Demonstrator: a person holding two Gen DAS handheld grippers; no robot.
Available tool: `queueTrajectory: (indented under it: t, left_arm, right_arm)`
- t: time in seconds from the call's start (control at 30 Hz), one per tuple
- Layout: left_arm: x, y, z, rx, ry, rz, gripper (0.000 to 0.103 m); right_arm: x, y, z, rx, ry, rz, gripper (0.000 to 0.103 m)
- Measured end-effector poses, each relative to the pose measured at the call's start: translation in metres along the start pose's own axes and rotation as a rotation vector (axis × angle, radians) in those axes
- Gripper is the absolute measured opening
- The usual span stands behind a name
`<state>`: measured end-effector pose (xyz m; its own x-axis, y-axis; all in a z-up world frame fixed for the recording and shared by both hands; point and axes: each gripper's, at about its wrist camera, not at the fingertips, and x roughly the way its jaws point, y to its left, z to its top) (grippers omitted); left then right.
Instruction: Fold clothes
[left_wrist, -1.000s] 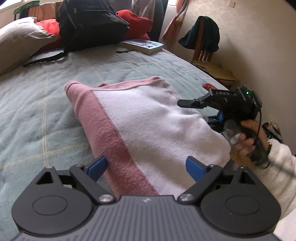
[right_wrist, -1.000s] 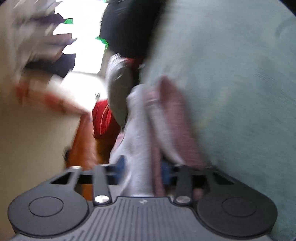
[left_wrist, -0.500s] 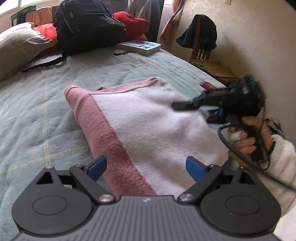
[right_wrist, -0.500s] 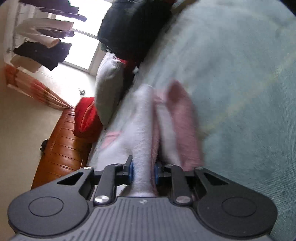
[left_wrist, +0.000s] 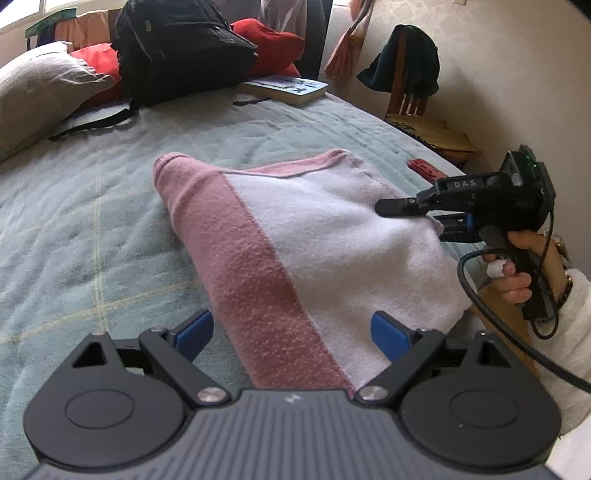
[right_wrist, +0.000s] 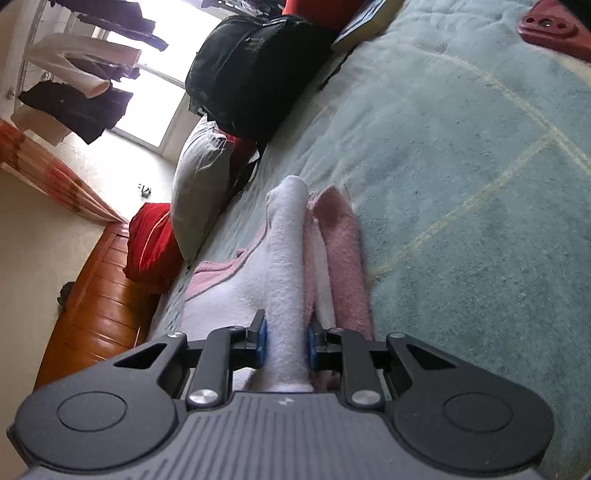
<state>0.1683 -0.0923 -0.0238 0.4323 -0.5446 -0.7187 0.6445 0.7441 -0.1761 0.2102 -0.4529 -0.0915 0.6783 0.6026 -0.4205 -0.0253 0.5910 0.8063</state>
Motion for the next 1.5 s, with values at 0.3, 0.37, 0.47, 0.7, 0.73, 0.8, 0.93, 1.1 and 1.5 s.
queueTrajectory:
  t: [0.3, 0.37, 0.47, 0.7, 0.73, 0.8, 0.93, 1.1, 1.5]
  left_arm:
    - [0.000, -0.002, 0.026, 0.102, -0.026, 0.048, 0.092]
    - [0.000, 0.001, 0.036, 0.112, -0.037, 0.078, 0.092]
    - [-0.001, 0.010, 0.049, 0.090, -0.064, 0.089, 0.092]
    - [0.009, 0.024, 0.066, 0.031, -0.074, -0.034, 0.092]
    - [0.015, 0.023, 0.068, 0.034, -0.070, -0.060, 0.092]
    - [0.034, 0.021, 0.070, 0.072, -0.047, -0.076, 0.092]
    - [0.077, 0.022, 0.073, 0.108, -0.003, -0.063, 0.094]
    - [0.100, 0.027, 0.082, 0.069, 0.003, -0.076, 0.098]
    - [0.097, 0.021, 0.080, -0.001, 0.026, -0.095, 0.099]
  right_arm:
    - [-0.021, 0.067, -0.020, -0.364, -0.055, -0.040, 0.051]
    - [-0.026, 0.082, -0.024, -0.445, -0.067, -0.049, 0.057]
    - [-0.033, 0.105, -0.030, -0.567, -0.086, -0.063, 0.068]
    - [0.011, 0.091, -0.071, -0.824, 0.005, -0.299, 0.065]
    - [0.008, 0.091, -0.074, -0.834, -0.006, -0.298, 0.065]
    - [0.008, 0.092, -0.075, -0.840, -0.010, -0.313, 0.065]
    - [0.004, 0.086, -0.073, -0.794, -0.023, -0.288, 0.066]
    - [0.002, 0.075, -0.076, -0.752, -0.049, -0.323, 0.070]
    - [-0.029, 0.084, -0.074, -0.667, -0.123, -0.289, 0.072]
